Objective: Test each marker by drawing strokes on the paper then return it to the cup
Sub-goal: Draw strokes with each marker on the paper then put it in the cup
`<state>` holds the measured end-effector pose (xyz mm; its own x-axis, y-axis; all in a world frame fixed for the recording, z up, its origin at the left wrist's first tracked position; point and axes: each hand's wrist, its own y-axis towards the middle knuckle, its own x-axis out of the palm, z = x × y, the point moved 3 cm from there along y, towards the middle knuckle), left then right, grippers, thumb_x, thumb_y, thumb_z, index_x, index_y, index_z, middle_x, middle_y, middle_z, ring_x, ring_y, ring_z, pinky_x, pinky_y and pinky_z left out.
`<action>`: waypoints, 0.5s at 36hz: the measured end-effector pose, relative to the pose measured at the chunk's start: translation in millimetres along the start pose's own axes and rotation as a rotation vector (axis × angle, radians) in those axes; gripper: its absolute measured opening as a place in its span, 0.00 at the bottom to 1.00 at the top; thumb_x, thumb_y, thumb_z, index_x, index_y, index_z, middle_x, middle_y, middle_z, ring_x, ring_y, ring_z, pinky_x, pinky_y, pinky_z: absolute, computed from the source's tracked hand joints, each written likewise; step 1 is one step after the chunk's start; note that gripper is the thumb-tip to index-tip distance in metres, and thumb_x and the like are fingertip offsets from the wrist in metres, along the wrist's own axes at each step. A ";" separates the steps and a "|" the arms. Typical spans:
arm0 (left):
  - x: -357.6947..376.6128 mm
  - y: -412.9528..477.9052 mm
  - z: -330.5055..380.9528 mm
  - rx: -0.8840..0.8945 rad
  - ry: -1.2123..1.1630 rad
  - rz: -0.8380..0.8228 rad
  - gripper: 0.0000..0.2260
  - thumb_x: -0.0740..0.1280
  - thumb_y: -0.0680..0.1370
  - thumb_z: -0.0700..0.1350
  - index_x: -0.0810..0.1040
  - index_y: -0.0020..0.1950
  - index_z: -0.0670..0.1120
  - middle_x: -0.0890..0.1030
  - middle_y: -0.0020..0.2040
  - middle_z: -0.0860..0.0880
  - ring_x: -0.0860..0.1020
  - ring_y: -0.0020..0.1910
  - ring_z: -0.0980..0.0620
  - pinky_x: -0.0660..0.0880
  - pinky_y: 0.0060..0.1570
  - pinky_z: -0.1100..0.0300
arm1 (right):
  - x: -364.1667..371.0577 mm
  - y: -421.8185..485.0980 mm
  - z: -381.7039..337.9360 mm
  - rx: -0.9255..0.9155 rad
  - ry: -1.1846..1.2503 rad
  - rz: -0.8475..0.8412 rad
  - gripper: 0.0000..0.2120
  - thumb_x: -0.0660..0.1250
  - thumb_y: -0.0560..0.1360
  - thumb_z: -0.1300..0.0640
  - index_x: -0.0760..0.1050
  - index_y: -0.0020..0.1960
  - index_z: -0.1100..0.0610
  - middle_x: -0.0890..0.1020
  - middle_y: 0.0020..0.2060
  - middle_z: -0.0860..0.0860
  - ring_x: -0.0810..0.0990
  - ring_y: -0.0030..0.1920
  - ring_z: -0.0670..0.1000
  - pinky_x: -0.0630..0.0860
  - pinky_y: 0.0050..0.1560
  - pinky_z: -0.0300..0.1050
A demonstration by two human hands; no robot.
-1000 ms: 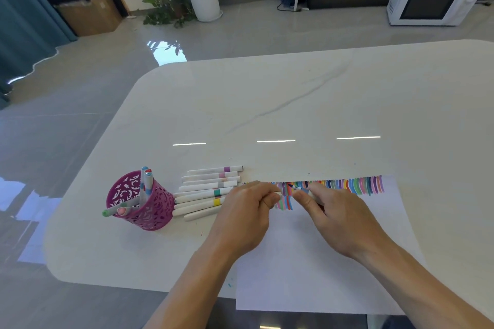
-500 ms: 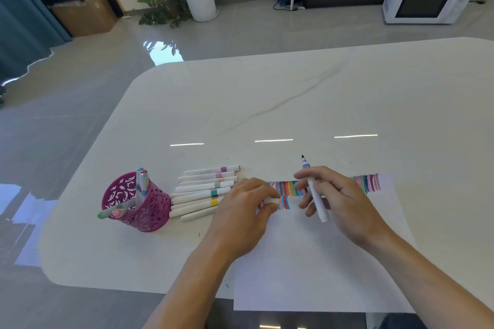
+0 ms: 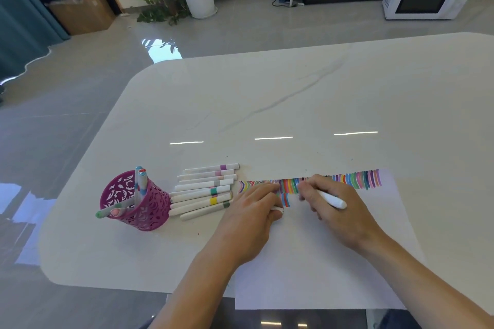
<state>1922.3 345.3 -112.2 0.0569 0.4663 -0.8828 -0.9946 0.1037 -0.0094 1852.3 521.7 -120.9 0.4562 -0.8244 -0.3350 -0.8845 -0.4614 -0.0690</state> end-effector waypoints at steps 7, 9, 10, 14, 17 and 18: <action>0.2 -0.7 -2.0 -0.035 -0.011 -0.020 0.08 0.62 0.83 0.47 0.78 0.61 0.52 0.67 0.75 0.60 0.62 0.74 0.59 0.51 0.64 0.75 | 7.7 -1.5 8.2 0.082 0.197 0.023 0.05 0.67 0.75 0.50 0.75 0.49 0.49 0.83 0.33 0.54 0.79 0.30 0.52 0.76 0.31 0.43; 0.3 -0.8 -2.8 -0.038 -0.012 -0.031 0.09 0.62 0.83 0.47 0.78 0.61 0.52 0.66 0.76 0.60 0.61 0.75 0.60 0.52 0.66 0.73 | 6.7 -1.5 9.8 0.092 0.213 0.047 0.06 0.69 0.73 0.51 0.73 0.47 0.51 0.84 0.33 0.55 0.79 0.29 0.53 0.76 0.31 0.44; 0.3 -0.7 -3.1 -0.042 -0.014 -0.036 0.09 0.62 0.83 0.47 0.78 0.61 0.52 0.66 0.76 0.61 0.60 0.76 0.60 0.52 0.66 0.73 | 6.6 -1.8 10.4 0.097 0.216 0.055 0.06 0.69 0.72 0.52 0.73 0.45 0.52 0.84 0.33 0.55 0.80 0.29 0.53 0.76 0.31 0.43; 0.4 0.2 -3.9 -0.057 -0.034 -0.046 0.08 0.61 0.84 0.48 0.77 0.61 0.53 0.65 0.77 0.61 0.58 0.77 0.61 0.51 0.68 0.73 | 6.7 -2.4 12.5 0.106 0.214 0.079 0.07 0.71 0.71 0.51 0.73 0.42 0.51 0.85 0.33 0.55 0.82 0.30 0.54 0.77 0.31 0.44; 0.8 0.7 -5.2 -0.058 -0.051 -0.058 0.08 0.60 0.84 0.47 0.78 0.59 0.53 0.64 0.77 0.61 0.57 0.77 0.63 0.54 0.72 0.69 | 6.9 -2.3 11.9 0.104 0.219 0.078 0.08 0.71 0.72 0.52 0.73 0.41 0.52 0.85 0.33 0.56 0.82 0.30 0.54 0.78 0.31 0.43; 1.0 0.8 -5.5 -0.058 -0.055 -0.062 0.08 0.59 0.85 0.47 0.77 0.59 0.53 0.64 0.77 0.61 0.57 0.77 0.63 0.55 0.72 0.68 | 6.8 -2.4 11.1 0.102 0.220 0.080 0.08 0.71 0.72 0.52 0.73 0.41 0.52 0.85 0.33 0.56 0.82 0.30 0.54 0.78 0.31 0.43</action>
<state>1921.1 341.0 -115.7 0.1220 0.5083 -0.8525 -0.9922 0.0834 -0.0922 1856.4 520.8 -133.5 0.3847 -0.9136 -0.1315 -0.9189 -0.3655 -0.1488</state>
